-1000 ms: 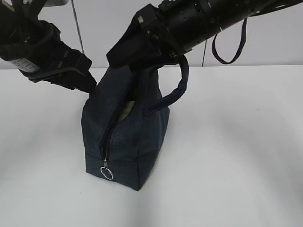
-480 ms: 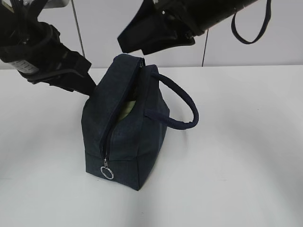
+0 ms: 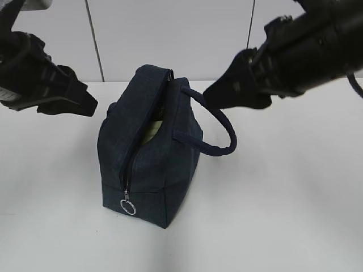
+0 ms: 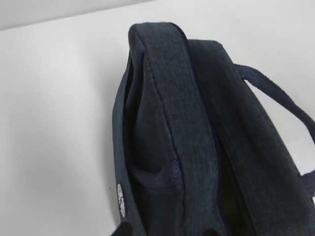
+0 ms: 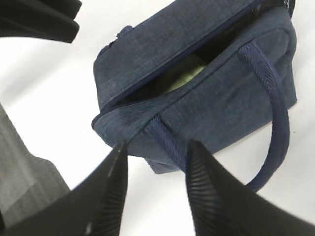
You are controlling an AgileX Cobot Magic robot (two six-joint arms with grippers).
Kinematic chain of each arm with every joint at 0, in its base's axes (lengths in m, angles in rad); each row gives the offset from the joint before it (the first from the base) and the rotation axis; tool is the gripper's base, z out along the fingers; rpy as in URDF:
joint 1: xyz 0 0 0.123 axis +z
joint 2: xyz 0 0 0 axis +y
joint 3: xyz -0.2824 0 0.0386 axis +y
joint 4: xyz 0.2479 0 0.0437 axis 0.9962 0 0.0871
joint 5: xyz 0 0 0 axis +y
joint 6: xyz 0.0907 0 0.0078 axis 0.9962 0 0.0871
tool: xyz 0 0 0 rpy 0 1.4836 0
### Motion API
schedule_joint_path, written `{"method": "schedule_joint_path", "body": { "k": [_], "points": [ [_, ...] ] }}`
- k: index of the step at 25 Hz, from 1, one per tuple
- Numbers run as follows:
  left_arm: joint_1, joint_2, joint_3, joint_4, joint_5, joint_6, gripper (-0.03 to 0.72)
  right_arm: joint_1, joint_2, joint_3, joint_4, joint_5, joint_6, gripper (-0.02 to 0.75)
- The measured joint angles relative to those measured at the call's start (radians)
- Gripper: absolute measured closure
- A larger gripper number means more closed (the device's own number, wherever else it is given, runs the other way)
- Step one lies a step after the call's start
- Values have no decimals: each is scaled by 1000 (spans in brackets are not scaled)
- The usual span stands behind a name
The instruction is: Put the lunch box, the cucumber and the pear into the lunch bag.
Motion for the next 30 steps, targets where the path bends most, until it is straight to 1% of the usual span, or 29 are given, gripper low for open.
{"method": "schedule_joint_path", "body": {
  "k": [2, 4, 6, 10, 12, 14, 16, 18, 20, 23, 25, 28, 30],
  "points": [
    [0, -40, 28, 0, -37, 0, 414, 68, -55, 111, 50, -138, -70, 439],
    [0, -67, 39, 0, -57, 0, 414, 139, -82, 210, 152, -277, -148, 445],
    [0, -85, 43, 0, -61, 0, 414, 192, -80, 259, 253, -361, -223, 447],
    [0, -98, 43, 8, -61, 0, 414, 206, -27, 267, 464, -470, -283, 448],
    [0, -98, 43, 12, -60, 0, 414, 206, 3, 267, 537, -500, -296, 448],
    [0, -98, 43, 12, -60, 0, 414, 206, 23, 267, 583, -503, -322, 449],
    [0, -98, 43, 17, -60, 0, 414, 223, 35, 267, 600, -496, -417, 457],
    [0, -98, 43, 28, -60, 0, 414, 266, 35, 280, 638, -499, -553, 463],
    [0, -98, 43, 35, -60, 0, 414, 328, 35, 308, 709, -529, -671, 470],
    [0, -98, 43, 37, -60, 0, 414, 415, 53, 339, 827, -639, -817, 473],
    [0, -98, 43, 38, -60, 0, 414, 453, 85, 346, 862, -698, -859, 476],
    [0, -98, 43, 39, -60, 0, 414, 483, 139, 346, 881, -698, -877, 477],
    [0, -98, 43, 39, -58, 0, 414, 485, 160, 346, 892, -698, -881, 477]
  ]
}}
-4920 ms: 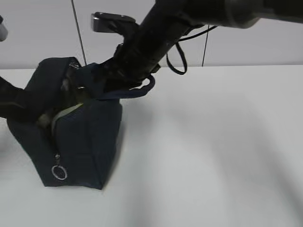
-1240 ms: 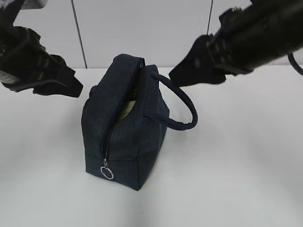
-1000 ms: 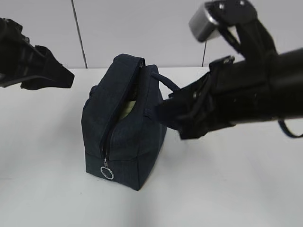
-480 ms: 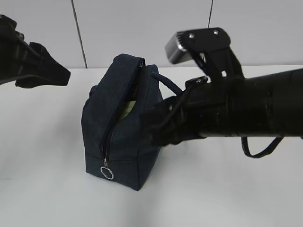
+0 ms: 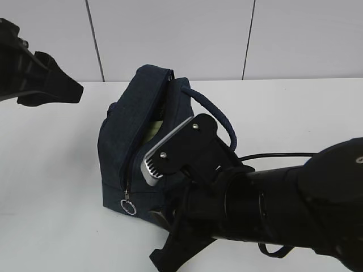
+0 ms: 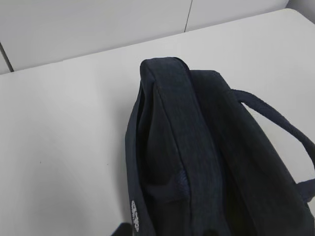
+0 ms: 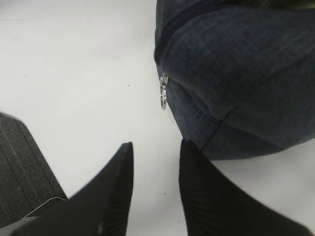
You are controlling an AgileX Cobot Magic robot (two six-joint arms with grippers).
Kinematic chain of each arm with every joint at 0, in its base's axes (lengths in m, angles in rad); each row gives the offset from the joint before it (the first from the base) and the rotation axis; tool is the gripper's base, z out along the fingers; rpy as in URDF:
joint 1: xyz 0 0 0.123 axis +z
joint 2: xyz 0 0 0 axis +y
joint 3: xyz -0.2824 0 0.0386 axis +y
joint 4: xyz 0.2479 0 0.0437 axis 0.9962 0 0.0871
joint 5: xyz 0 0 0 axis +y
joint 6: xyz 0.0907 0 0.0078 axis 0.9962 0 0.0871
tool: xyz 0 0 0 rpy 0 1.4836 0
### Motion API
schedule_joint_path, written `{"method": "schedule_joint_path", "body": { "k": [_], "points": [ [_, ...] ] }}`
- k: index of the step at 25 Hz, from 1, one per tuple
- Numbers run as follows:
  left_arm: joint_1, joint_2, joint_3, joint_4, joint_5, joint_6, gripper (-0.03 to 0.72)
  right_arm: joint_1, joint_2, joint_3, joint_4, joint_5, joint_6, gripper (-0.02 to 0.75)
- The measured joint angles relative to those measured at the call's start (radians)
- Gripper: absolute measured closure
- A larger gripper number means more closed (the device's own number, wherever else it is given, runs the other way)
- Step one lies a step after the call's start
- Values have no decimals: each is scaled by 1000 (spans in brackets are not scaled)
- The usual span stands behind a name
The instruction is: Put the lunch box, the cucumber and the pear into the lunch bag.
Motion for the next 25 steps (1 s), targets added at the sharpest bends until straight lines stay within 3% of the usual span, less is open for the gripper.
{"method": "schedule_joint_path", "body": {
  "k": [14, 16, 18, 20, 23, 25],
  "points": [
    [0, 2, 0, -2, 8, 0, 435, 2, 4, 0, 35, 18, -4, 477],
    [0, 2, 0, -2, 8, 0, 443, 14, 4, 0, -26, -2, 65, 477],
    [0, 2, 0, -2, 9, 0, 445, 62, 4, 10, -239, -82, 272, 478],
    [0, 2, 0, -2, 9, 0, 445, 109, 4, 51, -556, -184, 607, 478],
    [0, 2, 0, -2, 9, 0, 445, 137, 13, 127, -1135, -307, 1137, 489],
    [0, 2, 0, -2, 9, 0, 445, 138, 48, 151, -1365, -333, 1341, 495]
  ]
}}
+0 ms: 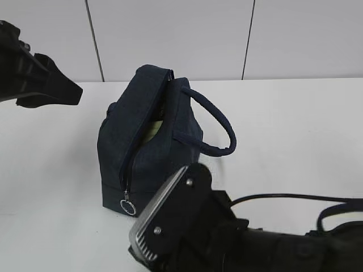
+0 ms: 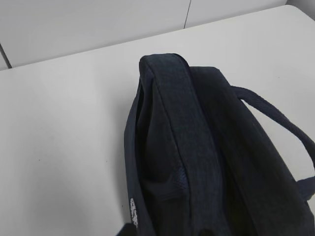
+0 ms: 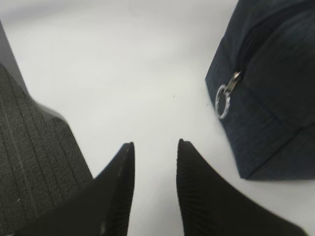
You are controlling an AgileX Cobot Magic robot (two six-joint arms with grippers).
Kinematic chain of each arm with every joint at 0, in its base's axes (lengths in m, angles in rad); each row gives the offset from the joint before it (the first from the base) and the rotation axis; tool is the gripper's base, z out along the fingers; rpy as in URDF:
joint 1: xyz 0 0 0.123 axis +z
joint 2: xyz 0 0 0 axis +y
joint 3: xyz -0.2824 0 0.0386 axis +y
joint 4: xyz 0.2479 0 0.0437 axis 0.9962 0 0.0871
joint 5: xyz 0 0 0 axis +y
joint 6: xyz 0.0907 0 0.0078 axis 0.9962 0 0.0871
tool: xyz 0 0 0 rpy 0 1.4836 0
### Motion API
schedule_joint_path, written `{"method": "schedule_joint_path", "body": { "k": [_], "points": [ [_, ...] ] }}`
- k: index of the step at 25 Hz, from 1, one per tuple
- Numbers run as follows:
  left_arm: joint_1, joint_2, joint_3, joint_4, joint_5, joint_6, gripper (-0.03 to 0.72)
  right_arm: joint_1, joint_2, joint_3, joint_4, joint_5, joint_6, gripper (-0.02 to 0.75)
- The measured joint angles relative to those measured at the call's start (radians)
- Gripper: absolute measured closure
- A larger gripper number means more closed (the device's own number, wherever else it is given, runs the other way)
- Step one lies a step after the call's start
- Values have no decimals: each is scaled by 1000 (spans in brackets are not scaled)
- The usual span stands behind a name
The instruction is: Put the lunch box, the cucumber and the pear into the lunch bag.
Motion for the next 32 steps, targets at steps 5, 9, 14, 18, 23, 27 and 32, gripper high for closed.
{"method": "schedule_joint_path", "body": {
  "k": [5, 9, 14, 18, 23, 27, 32],
  "points": [
    [0, 0, 0, 0, -1, 0, 445, 1, 134, 5, -54, -142, 74, 497],
    [0, 0, 0, 0, -1, 0, 445, 1, 224, -20, 5, -259, 68, 491],
    [0, 0, 0, 0, -2, 0, 445, -12, 290, -68, 110, -279, 68, 392],
    [0, 0, 0, 0, -4, 0, 445, -33, 314, -99, 136, -279, 68, 357],
    [0, 0, 0, 0, -5, 0, 448, -40, 353, -134, 156, -263, 67, 351],
    [0, 0, 0, 0, -6, 0, 449, -40, 385, -167, 157, -256, 66, 350],
    [0, 0, 0, 0, -6, 0, 449, -40, 409, -187, 163, -252, 65, 356]
  ]
}}
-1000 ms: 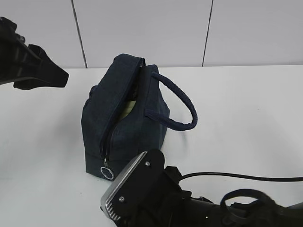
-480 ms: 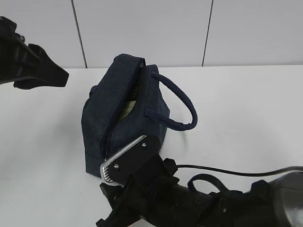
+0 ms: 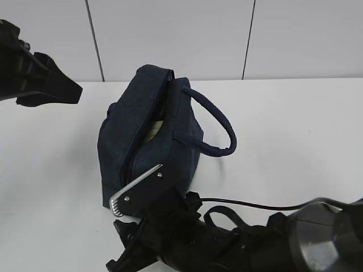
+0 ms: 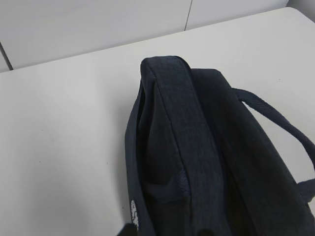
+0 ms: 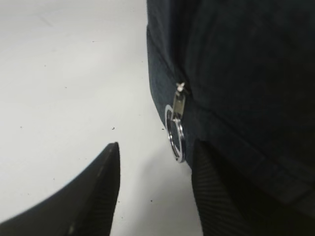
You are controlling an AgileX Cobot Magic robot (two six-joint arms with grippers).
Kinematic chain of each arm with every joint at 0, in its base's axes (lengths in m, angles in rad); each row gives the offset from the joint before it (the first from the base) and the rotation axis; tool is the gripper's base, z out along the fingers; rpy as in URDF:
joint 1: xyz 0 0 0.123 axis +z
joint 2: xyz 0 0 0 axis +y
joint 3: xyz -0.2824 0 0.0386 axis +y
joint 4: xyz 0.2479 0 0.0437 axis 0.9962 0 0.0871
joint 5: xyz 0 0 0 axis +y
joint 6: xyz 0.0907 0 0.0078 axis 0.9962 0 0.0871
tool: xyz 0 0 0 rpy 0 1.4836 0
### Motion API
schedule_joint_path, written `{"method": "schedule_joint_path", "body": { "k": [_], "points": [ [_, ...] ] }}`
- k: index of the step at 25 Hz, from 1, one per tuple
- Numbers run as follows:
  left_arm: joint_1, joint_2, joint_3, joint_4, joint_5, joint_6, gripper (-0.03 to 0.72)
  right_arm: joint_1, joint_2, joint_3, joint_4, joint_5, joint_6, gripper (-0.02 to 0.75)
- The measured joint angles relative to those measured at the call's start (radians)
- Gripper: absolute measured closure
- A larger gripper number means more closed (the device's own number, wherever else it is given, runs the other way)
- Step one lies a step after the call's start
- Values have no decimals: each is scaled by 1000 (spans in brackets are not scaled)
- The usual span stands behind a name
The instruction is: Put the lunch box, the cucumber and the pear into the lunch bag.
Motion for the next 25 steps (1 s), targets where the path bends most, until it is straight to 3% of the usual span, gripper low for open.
{"method": "schedule_joint_path", "body": {
  "k": [11, 18, 25],
  "points": [
    [0, 0, 0, -1, 0, 0, 449, 0, 52, -55, 10, 10, 0, 389],
    [0, 0, 0, -1, 0, 0, 449, 0, 56, -55, 61, 5, -39, 495],
    [0, 0, 0, -1, 0, 0, 449, 0, 56, -55, 67, -13, -44, 510]
  ]
}}
